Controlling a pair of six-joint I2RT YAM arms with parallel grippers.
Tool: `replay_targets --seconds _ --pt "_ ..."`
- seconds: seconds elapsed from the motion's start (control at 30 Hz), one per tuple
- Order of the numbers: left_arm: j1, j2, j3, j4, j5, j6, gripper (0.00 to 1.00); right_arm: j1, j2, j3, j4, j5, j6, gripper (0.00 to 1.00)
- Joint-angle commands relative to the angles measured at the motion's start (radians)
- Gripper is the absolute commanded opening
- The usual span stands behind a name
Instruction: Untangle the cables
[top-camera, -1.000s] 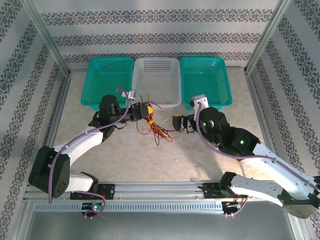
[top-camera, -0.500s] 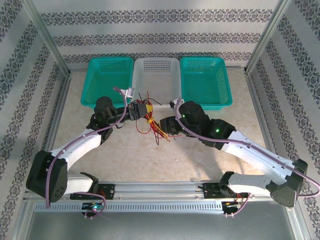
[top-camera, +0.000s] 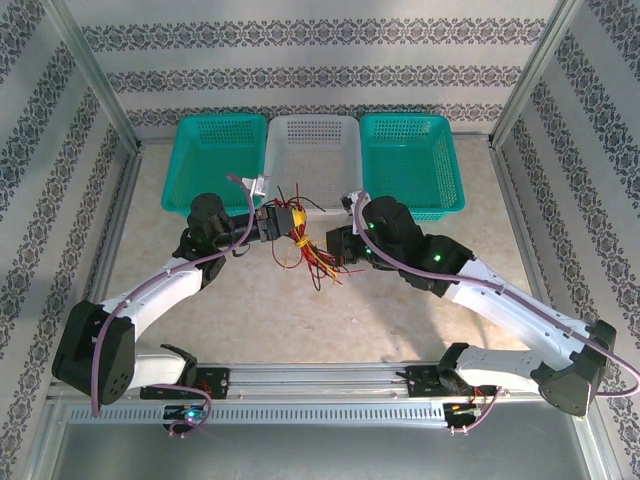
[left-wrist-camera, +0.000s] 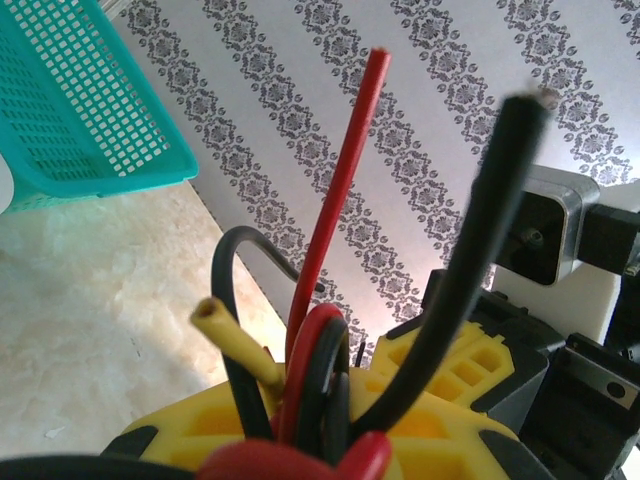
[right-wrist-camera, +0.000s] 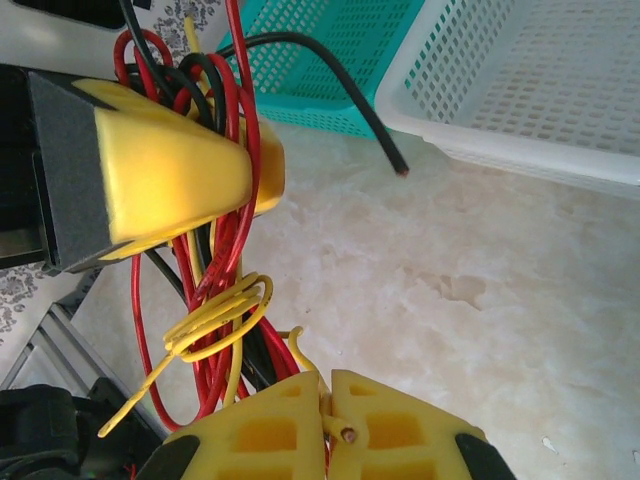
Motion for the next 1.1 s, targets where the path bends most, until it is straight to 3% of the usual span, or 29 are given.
replay_targets --seconds 0.0,0.13,0.27,0.37,0.53,0.73,0.9,1.07 --pt "-0.005 -0.014 0.015 0.032 0.082 0.027 0.0 -0.038 -0.023 0.07 -0.019 -0.009 -0.034 0.0" --pt "-0.04 -0.009 0.03 0.111 0.157 -0.012 0.0 -0.125 0.012 0.155 -0.061 -0.159 -0.06 0.0" --pt "-0.09 0.004 0.057 0.431 0.223 -0.229 0.0 -0.228 0.064 0.222 -0.099 -0.369 -0.125 0.0" --pt "-0.102 0.031 0.104 0.643 0.251 -0.407 0.0 -0.338 0.057 0.206 -0.04 -0.515 -0.128 0.0" --pt "-0.117 0.049 0.182 0.75 0.247 -0.523 0.0 -0.491 0.064 0.134 0.168 -0.732 -0.008 0.0" --pt "-0.17 0.041 0.227 0.753 0.148 -0.471 0.0 -0.438 0.099 -0.062 0.585 -0.824 0.214 0.0" --pt "-0.18 -0.002 0.294 0.752 0.017 -0.418 0.0 -0.373 0.119 -0.23 0.944 -0.802 0.411 0.0" --pt "-0.151 -0.031 0.304 0.747 -0.207 -0.317 0.0 -0.284 0.109 -0.353 1.117 -0.712 0.487 0.0"
